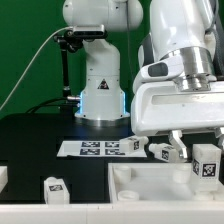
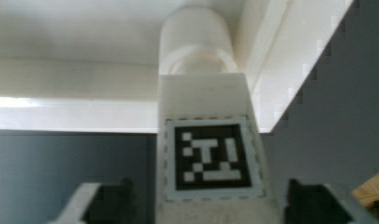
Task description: Assemble one leg
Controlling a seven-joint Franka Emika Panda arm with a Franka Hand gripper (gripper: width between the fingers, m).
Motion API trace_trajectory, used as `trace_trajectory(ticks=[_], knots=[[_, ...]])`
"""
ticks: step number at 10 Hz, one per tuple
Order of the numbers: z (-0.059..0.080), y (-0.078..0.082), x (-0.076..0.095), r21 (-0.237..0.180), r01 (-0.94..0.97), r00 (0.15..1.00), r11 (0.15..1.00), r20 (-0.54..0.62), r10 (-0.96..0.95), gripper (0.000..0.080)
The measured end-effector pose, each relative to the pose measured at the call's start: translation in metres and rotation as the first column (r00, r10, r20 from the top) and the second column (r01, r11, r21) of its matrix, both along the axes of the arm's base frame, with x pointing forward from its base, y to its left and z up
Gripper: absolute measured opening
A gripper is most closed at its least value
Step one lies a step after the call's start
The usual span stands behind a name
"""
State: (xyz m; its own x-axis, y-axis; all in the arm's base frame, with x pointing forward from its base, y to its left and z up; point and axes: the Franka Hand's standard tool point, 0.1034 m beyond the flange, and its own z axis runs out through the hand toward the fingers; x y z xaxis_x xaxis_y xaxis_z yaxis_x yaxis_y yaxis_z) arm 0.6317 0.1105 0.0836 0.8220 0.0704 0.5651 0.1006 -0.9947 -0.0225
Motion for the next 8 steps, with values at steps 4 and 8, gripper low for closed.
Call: trace_trajectory(ticks=[4, 8], knots=[[-0.002, 0.001, -0.001, 0.001, -0.002, 1.000, 1.000, -0.028, 0.002, 0.0639], [0.014, 0.013, 0.009, 0.023, -0.020, 0.972, 1.000, -0.233, 0.025, 0.0648]])
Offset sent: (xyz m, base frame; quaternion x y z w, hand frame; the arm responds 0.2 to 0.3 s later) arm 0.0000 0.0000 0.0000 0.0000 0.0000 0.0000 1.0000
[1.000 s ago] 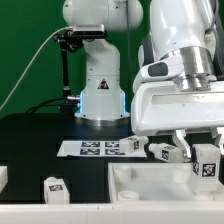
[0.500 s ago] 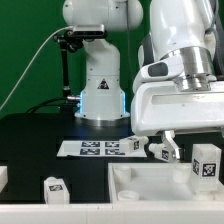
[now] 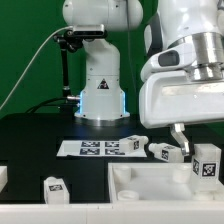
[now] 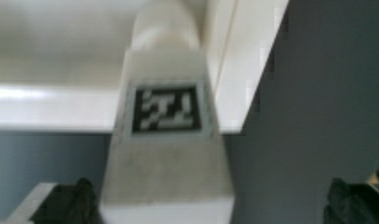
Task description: Assemble one leg
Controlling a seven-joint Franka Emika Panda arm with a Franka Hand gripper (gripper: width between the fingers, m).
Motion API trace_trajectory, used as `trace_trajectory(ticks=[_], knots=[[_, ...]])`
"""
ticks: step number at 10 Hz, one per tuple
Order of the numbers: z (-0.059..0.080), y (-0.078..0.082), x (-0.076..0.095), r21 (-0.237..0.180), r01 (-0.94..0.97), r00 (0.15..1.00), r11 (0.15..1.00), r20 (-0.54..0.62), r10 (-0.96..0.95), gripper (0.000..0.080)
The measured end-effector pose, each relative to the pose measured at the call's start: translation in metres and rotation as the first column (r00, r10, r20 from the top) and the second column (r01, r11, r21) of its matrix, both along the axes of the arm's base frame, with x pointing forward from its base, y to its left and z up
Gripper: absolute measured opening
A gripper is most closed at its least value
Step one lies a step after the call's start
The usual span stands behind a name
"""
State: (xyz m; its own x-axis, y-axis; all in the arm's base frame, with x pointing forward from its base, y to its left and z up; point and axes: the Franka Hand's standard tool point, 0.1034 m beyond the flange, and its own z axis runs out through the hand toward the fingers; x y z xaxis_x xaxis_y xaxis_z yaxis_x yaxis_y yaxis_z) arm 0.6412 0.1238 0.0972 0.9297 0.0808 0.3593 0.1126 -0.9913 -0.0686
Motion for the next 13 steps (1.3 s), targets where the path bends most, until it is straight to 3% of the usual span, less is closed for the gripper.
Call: trace_trajectory(ticks=[1, 3, 6, 8, 9, 12, 13], knots=[[0.002, -0.001, 0.009, 0.001, -0.001, 0.999, 1.000, -0.044, 0.001, 0.0648], [-0.004, -0.004, 0.007, -0.003, -0.006, 0.982, 1.000, -0.190, 0.005, 0.0648], [-0.011, -0.004, -0.008, -0.018, 0.038, 0.916, 0.999, -0.398, -0.042, 0.0648], [-0.011, -0.004, -0.004, -0.016, 0.052, 0.921, 0.999, -0.385, -0.054, 0.0648], [-0.011, -0.004, -0.004, -0.015, 0.083, 0.918, 0.996, -0.388, -0.082, 0.0360], [-0.012, -0.007, -0.004, -0.024, 0.244, 0.886, 0.969, -0.401, -0.233, 0.0304], [-0.013, -0.015, -0.001, -0.019, 0.320, 0.866, 0.947, -0.398, -0.301, 0.0291]])
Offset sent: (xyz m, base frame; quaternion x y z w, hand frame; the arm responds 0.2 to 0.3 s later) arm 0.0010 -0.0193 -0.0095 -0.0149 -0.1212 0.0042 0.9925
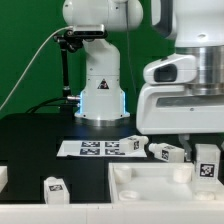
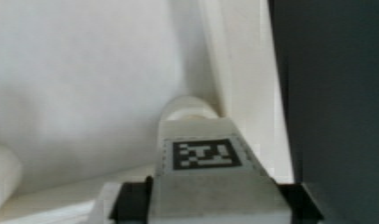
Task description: Assemble one leg
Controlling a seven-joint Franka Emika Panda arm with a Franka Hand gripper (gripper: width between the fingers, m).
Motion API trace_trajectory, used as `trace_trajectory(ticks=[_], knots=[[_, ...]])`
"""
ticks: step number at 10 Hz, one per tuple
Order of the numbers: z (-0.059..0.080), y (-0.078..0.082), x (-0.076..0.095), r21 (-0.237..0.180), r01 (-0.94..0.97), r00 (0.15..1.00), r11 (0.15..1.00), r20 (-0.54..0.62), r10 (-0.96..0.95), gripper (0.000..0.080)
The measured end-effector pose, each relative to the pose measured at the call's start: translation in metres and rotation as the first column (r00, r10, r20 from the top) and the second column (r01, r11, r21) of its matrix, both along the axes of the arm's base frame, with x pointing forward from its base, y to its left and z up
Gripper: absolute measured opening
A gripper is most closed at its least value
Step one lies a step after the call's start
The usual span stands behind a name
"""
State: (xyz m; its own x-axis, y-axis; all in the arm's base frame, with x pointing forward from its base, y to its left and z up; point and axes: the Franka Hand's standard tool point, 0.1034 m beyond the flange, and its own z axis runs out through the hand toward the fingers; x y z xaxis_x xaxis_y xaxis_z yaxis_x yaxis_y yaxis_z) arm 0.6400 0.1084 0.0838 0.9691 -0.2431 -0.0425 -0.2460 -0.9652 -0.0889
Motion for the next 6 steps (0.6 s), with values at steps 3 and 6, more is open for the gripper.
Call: trace_trajectory(ticks=[3, 6], knots=[[-0.0003, -0.0027, 0.0028, 0.008, 0.349, 0.937, 0.937, -0.015, -0.349, 0.0289], [-0.0013, 0.0025, 0.0017, -0.001, 0.685, 0.727, 0.729, -0.064, -0.683, 0.0290]])
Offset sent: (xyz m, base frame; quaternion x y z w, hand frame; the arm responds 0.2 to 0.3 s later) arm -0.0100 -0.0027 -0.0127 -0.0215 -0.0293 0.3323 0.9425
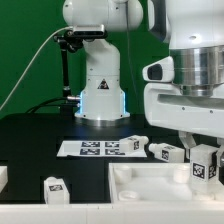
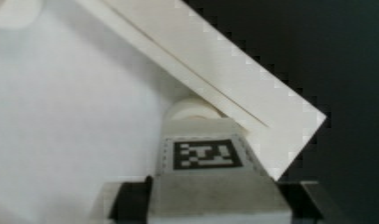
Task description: Assemble one leg
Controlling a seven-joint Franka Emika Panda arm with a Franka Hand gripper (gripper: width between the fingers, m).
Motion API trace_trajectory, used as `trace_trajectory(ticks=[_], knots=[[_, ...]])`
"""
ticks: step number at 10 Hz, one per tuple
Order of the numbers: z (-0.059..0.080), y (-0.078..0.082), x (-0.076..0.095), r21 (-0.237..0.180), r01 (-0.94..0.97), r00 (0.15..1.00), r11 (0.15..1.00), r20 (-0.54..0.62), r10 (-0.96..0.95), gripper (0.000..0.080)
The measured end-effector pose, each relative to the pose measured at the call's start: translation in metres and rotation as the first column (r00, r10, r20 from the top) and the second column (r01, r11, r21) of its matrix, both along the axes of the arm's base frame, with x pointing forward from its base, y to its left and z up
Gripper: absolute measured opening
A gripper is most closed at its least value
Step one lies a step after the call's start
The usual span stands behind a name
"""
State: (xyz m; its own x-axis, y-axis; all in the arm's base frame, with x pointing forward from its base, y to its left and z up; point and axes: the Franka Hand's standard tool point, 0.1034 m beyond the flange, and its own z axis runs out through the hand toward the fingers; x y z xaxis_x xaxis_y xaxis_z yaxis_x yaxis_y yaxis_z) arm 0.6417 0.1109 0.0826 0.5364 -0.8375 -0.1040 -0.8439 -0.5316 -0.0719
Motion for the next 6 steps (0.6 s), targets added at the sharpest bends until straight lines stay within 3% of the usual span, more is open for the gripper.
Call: trace_trajectory(ticks=[2, 3, 4, 5, 6], knots=[[0.0000, -0.0005, 0.0004, 0.011, 0.112, 0.994, 0.994, -0.013, -0.112, 0.0290], [-0.0001, -0.0006, 0.0003, 0.011, 0.088, 0.996, 0.996, -0.010, -0.088, 0.0363], [-0.0002, -0.0005, 0.0003, 0.011, 0.068, 0.998, 0.998, -0.007, -0.067, 0.0363], [-0.0002, -0.0002, 0.0002, 0.011, 0.064, 0.998, 0.998, -0.007, -0.064, 0.0544], [-0.0020, 0.0007, -0.0020, -0.005, -0.152, 0.988, 0.988, 0.022, 0.152, 0.0544]])
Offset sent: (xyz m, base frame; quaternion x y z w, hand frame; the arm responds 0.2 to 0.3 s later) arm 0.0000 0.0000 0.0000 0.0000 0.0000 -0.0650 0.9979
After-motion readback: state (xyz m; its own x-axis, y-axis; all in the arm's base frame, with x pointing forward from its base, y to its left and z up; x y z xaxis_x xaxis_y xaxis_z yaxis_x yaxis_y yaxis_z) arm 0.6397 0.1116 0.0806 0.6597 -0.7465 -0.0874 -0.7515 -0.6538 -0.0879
